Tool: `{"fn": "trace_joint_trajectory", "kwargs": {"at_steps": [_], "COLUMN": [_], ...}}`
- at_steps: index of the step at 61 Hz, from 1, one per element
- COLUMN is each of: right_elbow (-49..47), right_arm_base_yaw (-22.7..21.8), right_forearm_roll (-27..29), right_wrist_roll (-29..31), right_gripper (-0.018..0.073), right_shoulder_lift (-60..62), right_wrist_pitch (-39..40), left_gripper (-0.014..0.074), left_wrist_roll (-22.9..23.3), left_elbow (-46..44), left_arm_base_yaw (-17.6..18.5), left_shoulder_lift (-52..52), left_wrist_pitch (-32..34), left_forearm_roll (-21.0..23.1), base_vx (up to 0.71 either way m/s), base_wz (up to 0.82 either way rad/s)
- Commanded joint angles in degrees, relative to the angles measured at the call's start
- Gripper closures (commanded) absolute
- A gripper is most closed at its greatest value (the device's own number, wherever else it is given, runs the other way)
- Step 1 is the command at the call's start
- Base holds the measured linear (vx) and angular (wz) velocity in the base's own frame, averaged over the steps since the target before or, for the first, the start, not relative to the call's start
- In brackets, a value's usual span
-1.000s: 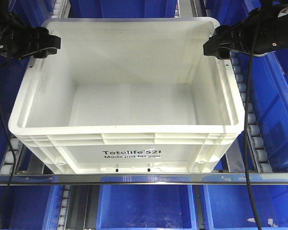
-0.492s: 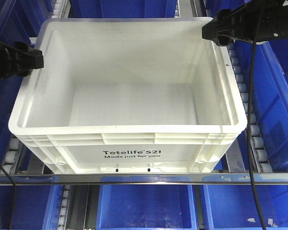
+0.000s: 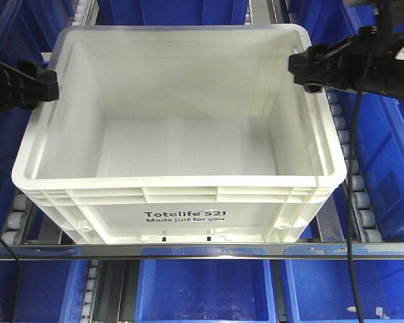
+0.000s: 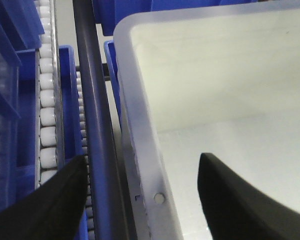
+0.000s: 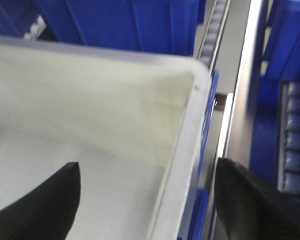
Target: Move bin from left to right shelf
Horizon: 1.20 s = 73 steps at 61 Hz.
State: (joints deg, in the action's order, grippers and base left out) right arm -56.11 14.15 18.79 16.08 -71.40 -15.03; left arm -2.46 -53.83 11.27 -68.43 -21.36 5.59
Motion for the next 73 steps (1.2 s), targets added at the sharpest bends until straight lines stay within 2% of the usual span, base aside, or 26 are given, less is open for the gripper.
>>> {"fn": "trace_joint_trajectory", "kwargs": {"at_steps": [1, 16, 27, 39, 45, 52, 64, 73], "right_elbow": [0.9, 13.4, 24.7, 33.1, 36.3, 39.1, 40.8, 40.8], "right_arm_base_yaw": [0.1, 0.0, 0.0, 0.0, 0.0, 0.0, 0.0, 0.0], "right_forearm_roll": [-0.4, -0.9, -0.9, -0.9, -0.9, -0.9, -0.8, -0.4], "right_wrist_roll": [0.6, 1.4, 1.5, 1.9, 4.0, 7.4, 8.9, 8.9], "right_gripper": [0.0029, 0.0029, 0.0029, 0.0029, 0.0029, 0.0029, 0.0029, 0.0029], "right_shoulder_lift": [4.9, 17.3, 29.3, 42.7, 47.5, 49.3, 48.0, 47.8], "right_wrist_pitch": [6.3, 13.0, 17.7, 17.3, 17.3, 18.8, 25.0, 26.0], "left_gripper": [0.0153, 0.0216, 0.0228, 0.0228, 0.0228, 0.0228, 0.0228, 0.0228], "left_wrist_roll": [-1.0, -2.7, -2.7, -2.7, -2.7, -2.7, -2.7, -2.7], "left_elbow": [-1.4, 1.2, 12.5, 23.7, 27.5, 30.4, 34.5, 35.2], "left_arm_base_yaw": [0.3, 0.3, 0.3, 0.3, 0.3, 0.3, 0.3, 0.3], "left_shoulder_lift": [2.9, 10.5, 20.4, 35.3, 42.1, 46.7, 46.9, 46.9], "left_wrist_pitch": [4.9, 5.3, 7.5, 8.0, 7.7, 8.8, 19.5, 20.6], "left_forearm_roll": [0.3, 0.4, 0.4, 0.4, 0.4, 0.4, 0.4, 0.4], "base_vx": [0.0, 0.0, 0.0, 0.0, 0.0, 0.0, 0.0, 0.0], "base_wz": [0.0, 0.0, 0.0, 0.0, 0.0, 0.0, 0.0, 0.0]}}
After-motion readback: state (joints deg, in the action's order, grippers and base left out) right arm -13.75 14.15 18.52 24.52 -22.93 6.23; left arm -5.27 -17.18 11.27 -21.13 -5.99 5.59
